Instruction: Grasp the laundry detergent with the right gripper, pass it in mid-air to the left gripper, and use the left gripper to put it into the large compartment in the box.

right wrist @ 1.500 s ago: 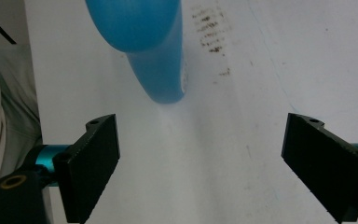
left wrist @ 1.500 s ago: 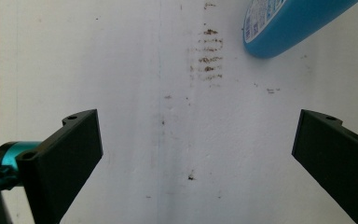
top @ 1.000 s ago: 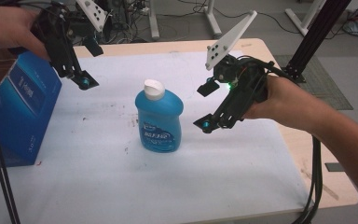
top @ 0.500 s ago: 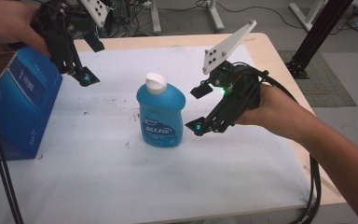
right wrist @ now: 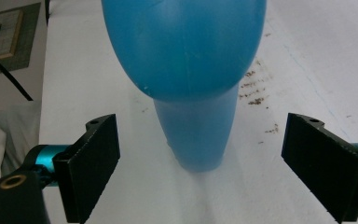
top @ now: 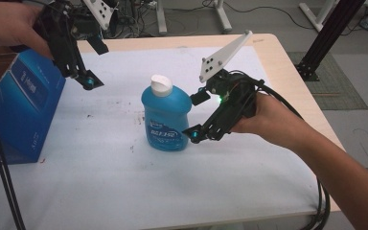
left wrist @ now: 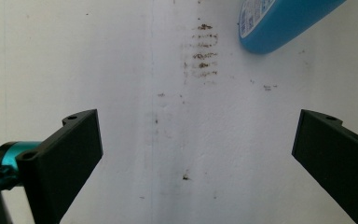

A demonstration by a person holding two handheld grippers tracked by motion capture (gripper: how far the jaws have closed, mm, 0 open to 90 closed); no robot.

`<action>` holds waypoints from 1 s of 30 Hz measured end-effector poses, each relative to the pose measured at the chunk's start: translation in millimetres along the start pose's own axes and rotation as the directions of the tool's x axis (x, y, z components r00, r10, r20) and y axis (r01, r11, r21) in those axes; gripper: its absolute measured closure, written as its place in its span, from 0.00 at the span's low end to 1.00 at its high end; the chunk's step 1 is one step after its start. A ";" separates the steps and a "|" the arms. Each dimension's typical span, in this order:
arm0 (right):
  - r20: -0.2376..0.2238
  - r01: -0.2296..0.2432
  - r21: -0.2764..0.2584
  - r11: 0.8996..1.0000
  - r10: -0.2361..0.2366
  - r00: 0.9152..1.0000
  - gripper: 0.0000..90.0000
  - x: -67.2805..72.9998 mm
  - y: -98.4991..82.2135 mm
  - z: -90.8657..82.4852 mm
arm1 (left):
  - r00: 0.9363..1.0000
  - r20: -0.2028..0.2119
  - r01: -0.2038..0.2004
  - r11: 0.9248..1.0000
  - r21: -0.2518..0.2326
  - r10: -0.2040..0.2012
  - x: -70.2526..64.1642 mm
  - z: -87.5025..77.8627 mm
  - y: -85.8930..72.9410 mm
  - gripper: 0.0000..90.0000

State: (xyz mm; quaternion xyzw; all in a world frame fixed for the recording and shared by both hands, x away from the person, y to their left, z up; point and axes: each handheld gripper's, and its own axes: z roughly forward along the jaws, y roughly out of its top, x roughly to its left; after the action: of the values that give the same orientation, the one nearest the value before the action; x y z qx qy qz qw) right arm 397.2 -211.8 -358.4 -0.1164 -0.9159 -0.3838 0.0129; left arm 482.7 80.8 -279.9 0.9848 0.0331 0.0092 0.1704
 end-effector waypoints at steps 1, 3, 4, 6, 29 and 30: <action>-0.003 0.002 -0.005 1.000 -0.002 1.000 0.12 0.1 0.3 1.6 | 1.000 0.000 -0.001 1.000 0.001 0.001 0.1 -0.1 0.0 0.02; -0.005 0.005 -0.011 1.000 -0.005 1.000 0.12 0.4 1.4 4.4 | 1.000 -0.001 -0.001 1.000 0.001 0.001 0.1 -0.1 0.0 0.02; -0.006 0.006 -0.019 1.000 -0.006 1.000 0.12 0.3 1.8 6.0 | 1.000 0.000 -0.002 1.000 0.001 0.002 0.1 0.1 0.0 0.02; -0.004 0.011 -0.026 1.000 -0.011 1.000 0.12 0.1 1.9 8.7 | 1.000 0.000 -0.003 1.000 0.001 0.003 0.1 0.4 -0.1 0.02; -0.012 0.014 -0.092 0.996 -0.015 1.000 0.12 -1.5 1.1 30.9 | 1.000 0.002 -0.001 1.000 0.004 0.001 0.4 1.5 -1.5 0.02; -0.013 0.014 -0.095 0.995 -0.015 1.000 0.12 -1.7 0.8 31.8 | 1.000 0.002 0.001 1.000 0.003 -0.001 0.4 1.4 -1.8 0.02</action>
State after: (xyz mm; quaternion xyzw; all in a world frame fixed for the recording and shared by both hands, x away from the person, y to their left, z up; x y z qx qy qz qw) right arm 401.0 -189.1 -380.4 -0.1077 -0.8975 -0.4276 0.0111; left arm 483.1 82.0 -281.9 0.9850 0.0333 0.0079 0.1690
